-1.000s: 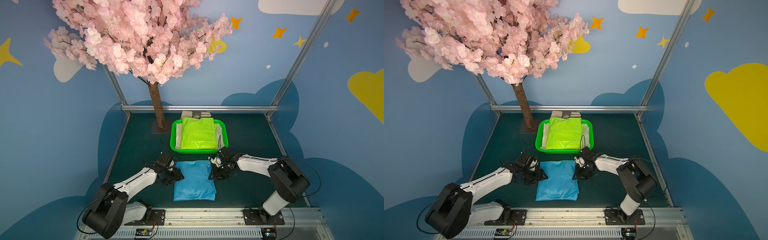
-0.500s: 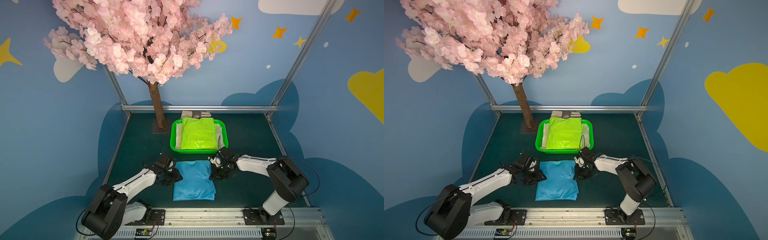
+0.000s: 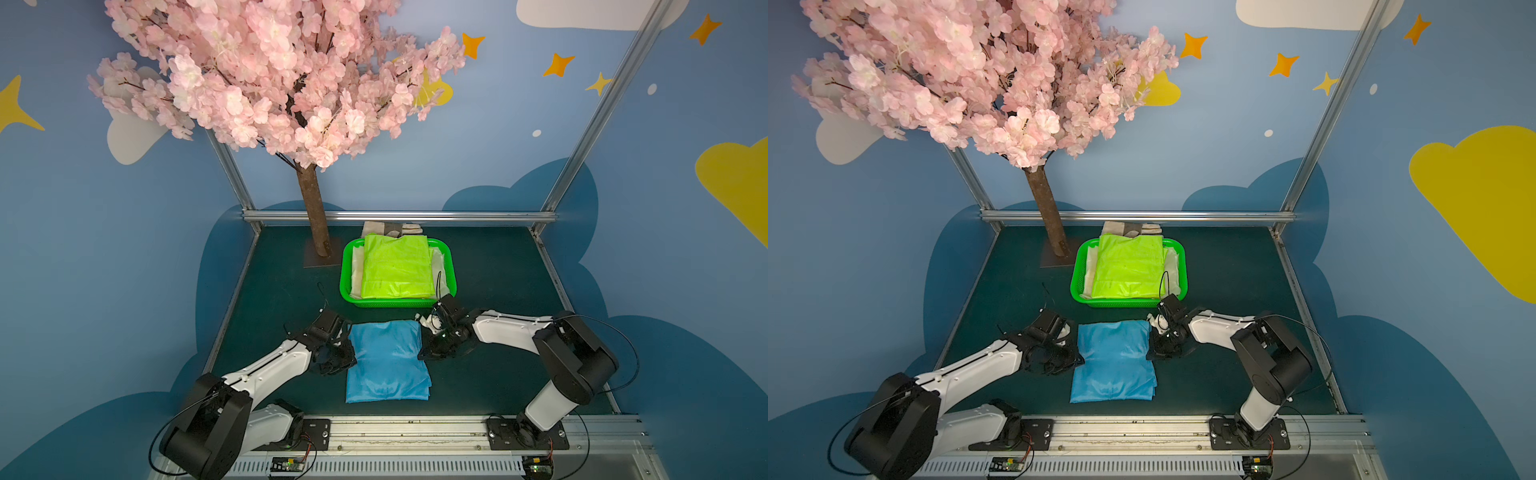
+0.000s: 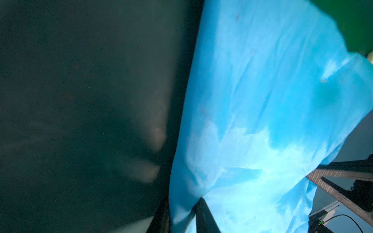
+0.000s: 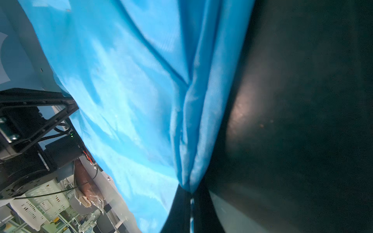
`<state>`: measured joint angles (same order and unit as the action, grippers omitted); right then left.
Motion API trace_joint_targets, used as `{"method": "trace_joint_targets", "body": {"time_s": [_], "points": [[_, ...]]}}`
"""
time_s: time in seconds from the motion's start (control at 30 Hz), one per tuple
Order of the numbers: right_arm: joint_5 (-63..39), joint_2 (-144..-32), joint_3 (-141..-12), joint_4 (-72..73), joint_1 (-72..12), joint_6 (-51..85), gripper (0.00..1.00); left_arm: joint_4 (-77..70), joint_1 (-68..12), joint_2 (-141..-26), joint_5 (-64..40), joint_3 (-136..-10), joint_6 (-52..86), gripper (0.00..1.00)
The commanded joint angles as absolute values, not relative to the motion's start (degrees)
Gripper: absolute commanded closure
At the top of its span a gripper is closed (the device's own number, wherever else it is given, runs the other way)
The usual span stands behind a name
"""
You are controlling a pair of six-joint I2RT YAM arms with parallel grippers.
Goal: Put the folded raincoat in the basket
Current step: Pick up the raincoat from the center of the board.
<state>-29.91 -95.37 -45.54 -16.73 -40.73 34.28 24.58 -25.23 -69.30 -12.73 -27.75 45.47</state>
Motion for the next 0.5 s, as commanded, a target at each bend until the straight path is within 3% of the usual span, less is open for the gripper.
{"method": "trace_joint_targets", "body": {"time_s": [0.0, 0.1, 0.47], "points": [[-29.3, -95.3, -44.5, -16.7, -41.0, 34.0, 0.95, 29.6, -25.0, -69.0, -10.4, -26.6, 45.3, 0.86], [-29.6, -93.9, -44.4, -17.1, -41.1, 34.1, 1.00, 30.8, -25.0, -68.4, -10.8, -27.6, 45.2, 0.98], [-32.3, -76.0, -49.4, -33.4, -41.2, 31.2, 1.00, 41.9, -25.5, -53.5, -15.8, -36.2, 47.2, 0.98]]}}
